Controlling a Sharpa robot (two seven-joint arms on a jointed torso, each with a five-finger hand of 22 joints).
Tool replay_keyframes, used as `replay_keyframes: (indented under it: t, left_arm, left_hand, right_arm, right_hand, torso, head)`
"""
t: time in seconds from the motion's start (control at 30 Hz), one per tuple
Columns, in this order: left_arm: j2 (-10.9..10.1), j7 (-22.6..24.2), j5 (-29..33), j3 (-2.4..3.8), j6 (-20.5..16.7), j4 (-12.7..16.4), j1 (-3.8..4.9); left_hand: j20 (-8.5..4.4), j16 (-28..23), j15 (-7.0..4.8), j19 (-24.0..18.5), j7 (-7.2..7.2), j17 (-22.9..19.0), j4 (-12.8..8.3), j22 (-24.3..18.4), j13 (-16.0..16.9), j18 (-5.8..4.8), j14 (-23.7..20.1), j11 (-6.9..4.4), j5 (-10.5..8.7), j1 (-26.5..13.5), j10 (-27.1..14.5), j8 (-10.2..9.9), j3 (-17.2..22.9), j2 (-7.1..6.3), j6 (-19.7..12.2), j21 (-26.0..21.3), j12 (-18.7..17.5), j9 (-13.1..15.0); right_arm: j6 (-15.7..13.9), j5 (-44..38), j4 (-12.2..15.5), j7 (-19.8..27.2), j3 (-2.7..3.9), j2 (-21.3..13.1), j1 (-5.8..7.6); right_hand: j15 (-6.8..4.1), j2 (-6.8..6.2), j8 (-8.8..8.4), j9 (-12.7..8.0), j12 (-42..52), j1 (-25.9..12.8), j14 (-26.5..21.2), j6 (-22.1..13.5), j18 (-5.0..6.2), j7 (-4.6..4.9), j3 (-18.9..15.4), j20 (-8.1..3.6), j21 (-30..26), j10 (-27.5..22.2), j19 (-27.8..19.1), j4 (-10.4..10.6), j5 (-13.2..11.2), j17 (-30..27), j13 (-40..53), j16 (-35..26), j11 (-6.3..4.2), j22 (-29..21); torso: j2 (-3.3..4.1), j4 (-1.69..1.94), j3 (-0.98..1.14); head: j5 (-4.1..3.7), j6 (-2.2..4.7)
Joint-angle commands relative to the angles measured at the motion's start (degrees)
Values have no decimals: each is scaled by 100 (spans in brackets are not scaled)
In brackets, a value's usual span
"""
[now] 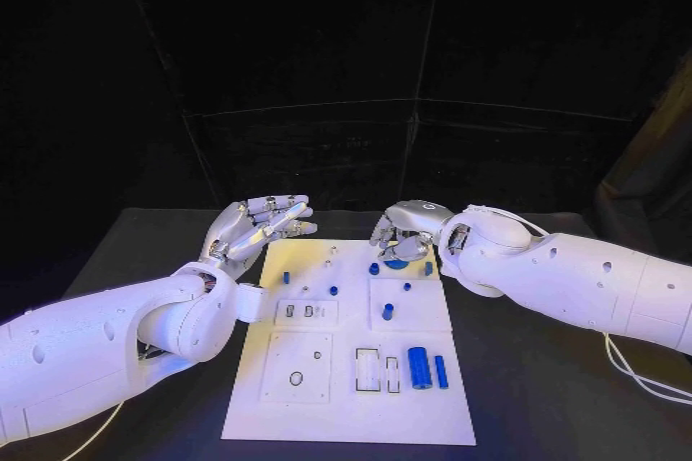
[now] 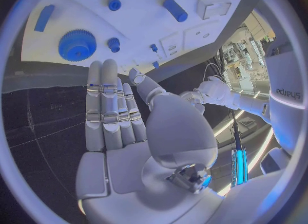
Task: Assemble the parts on the task board
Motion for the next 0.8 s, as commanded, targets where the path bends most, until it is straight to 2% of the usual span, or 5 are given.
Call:
replay_keyframes:
  t: [0.03, 0.37, 0.57, 0.73, 0.8]
  left_arm:
    - [5, 12, -81, 5, 233, 16, 10]
    - [11, -17, -82, 5, 275, 9, 11]
    - [13, -15, -82, 5, 265, 3, 11]
    - [14, -20, -80, 5, 244, -15, 11]
    - [10, -25, -69, 5, 240, -17, 11]
  left_hand:
    - [-1, -51, 52, 37, 181, -10, -42, -27, -8, 28, -11, 38, 22, 11, -9, -50, 2, 70, 10, -50, -48, -7]
    - [4, -80, 56, 47, 187, -10, -61, -45, -9, 29, -6, 45, 22, 11, -29, -77, -5, 83, -8, -80, -74, -9]
    - [5, -86, 57, 53, 189, -9, -63, -49, -9, 29, -1, 47, 22, 8, -34, -85, -6, 92, -12, -88, -82, -9]
    - [5, -88, 57, 55, 191, -8, -64, -51, -9, 30, 2, 47, 22, 6, -36, -87, -7, 95, -12, -90, -84, -8]
    - [5, -88, 57, 55, 191, -8, -64, -51, -9, 30, 2, 47, 22, 6, -36, -87, -7, 95, -12, -90, -84, -8]
  right_arm:
    - [299, -703, -6, -343, 7, 41, 28]
    - [580, -924, -29, -459, 7, 136, 46]
    - [728, -973, -81, -468, 6, 209, 47]
    - [834, -1004, -130, -464, 5, 261, 47]
    - [863, -1008, -143, -461, 5, 276, 47]
  right_hand:
    - [-25, -65, -25, -5, -23, 12, 246, -33, 97, -30, 36, -18, 95, -69, 3, 27, -17, 115, -3, 133, 10, 55]
    - [-10, -131, -36, -10, -28, -4, 208, -140, 100, -40, 74, -5, 311, -240, -53, 65, -66, 382, -6, 430, 24, 181]
    - [-15, -118, -18, -1, -14, 5, 220, -145, 104, -43, 106, 1, 442, -241, -64, 104, -82, 537, 1, 613, 24, 253]
    - [-15, -113, -15, 1, -12, 1, 222, -129, 107, -47, 142, 0, 550, -215, -68, 136, -78, 664, 2, 773, 15, 313]
    - [-17, -111, -14, 2, -13, 0, 213, -121, 108, -49, 162, 1, 597, -206, -74, 149, -78, 718, 2, 841, 14, 338]
  torso:
    - [96, 16, -13]
    - [174, 21, -10]
    - [210, 48, -10]
    - [232, 74, -18]
    - [236, 70, -10]
  head:
    - [-6, 18]
    - [-1, 32]
    - [-49, 27]
    - [-35, 28]
    - [-29, 19]
